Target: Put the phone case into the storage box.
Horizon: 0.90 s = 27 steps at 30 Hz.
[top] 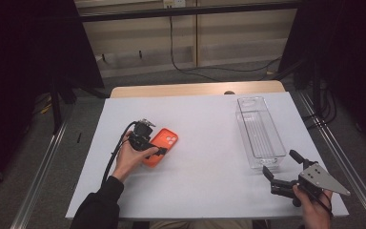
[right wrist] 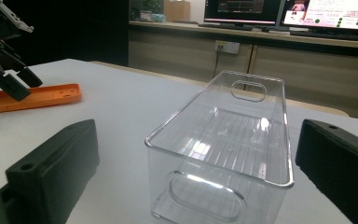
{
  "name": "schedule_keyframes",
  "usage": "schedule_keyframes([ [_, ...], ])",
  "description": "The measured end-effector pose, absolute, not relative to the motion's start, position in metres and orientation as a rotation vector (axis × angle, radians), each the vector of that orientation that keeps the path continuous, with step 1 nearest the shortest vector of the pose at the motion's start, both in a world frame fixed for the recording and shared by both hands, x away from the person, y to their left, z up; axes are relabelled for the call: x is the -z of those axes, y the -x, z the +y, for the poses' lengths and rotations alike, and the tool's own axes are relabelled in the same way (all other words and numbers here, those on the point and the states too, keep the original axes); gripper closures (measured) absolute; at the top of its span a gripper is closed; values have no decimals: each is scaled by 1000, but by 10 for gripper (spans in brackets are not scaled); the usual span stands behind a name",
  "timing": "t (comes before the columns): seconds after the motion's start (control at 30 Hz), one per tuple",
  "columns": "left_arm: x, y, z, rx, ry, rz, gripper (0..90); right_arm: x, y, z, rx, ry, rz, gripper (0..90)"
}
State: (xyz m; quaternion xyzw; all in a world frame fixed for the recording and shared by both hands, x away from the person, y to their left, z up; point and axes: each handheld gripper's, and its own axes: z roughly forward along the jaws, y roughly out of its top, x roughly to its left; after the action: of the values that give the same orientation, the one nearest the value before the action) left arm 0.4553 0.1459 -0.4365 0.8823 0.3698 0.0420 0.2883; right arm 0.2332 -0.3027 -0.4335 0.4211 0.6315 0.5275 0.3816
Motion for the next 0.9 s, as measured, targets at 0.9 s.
schedule_keyframes([
  [0.9,444,-457,134,-193,-2459,936,53,434,-233,-302,-1345,-1071,1616,0],
])
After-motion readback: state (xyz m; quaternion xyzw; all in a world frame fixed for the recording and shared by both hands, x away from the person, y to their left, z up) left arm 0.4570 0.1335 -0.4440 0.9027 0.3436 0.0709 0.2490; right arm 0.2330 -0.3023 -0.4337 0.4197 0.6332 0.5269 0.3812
